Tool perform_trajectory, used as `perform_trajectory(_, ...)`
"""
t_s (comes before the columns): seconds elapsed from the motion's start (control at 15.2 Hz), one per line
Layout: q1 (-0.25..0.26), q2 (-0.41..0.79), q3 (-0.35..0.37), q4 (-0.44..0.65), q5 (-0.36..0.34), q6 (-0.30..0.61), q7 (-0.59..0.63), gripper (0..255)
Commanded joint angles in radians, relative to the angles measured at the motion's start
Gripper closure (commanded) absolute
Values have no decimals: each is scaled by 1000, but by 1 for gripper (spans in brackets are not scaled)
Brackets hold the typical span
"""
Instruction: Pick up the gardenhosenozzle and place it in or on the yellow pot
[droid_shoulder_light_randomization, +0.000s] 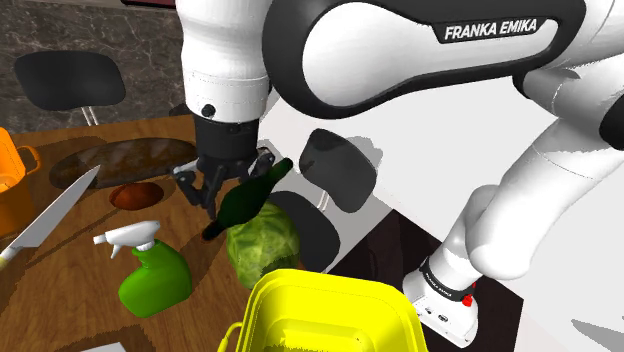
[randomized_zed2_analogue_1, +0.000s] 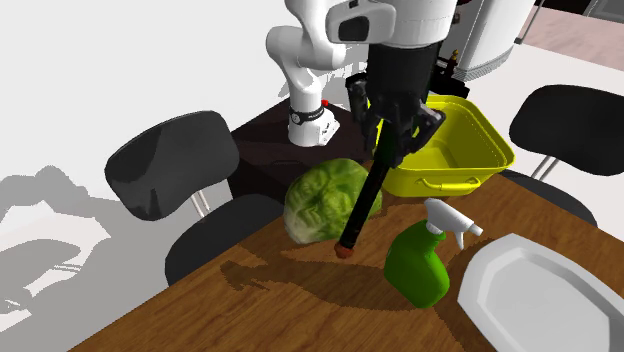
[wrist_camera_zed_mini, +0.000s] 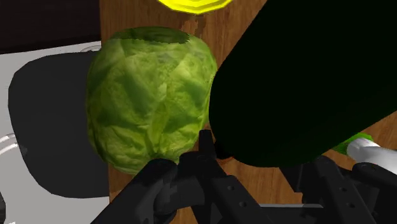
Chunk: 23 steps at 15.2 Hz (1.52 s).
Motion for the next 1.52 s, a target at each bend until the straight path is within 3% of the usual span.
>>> perform_trajectory(0.0,8,-71,7,-68,43,12,6,255)
perform_trajectory(0.59,97,-315,44,-256,195,4,76,255)
perform_trajectory(1.19,214,-497,105,-347,321,-40,205,255)
perform_trajectory(1.45,217,-497,119,-398,330,12,200,255)
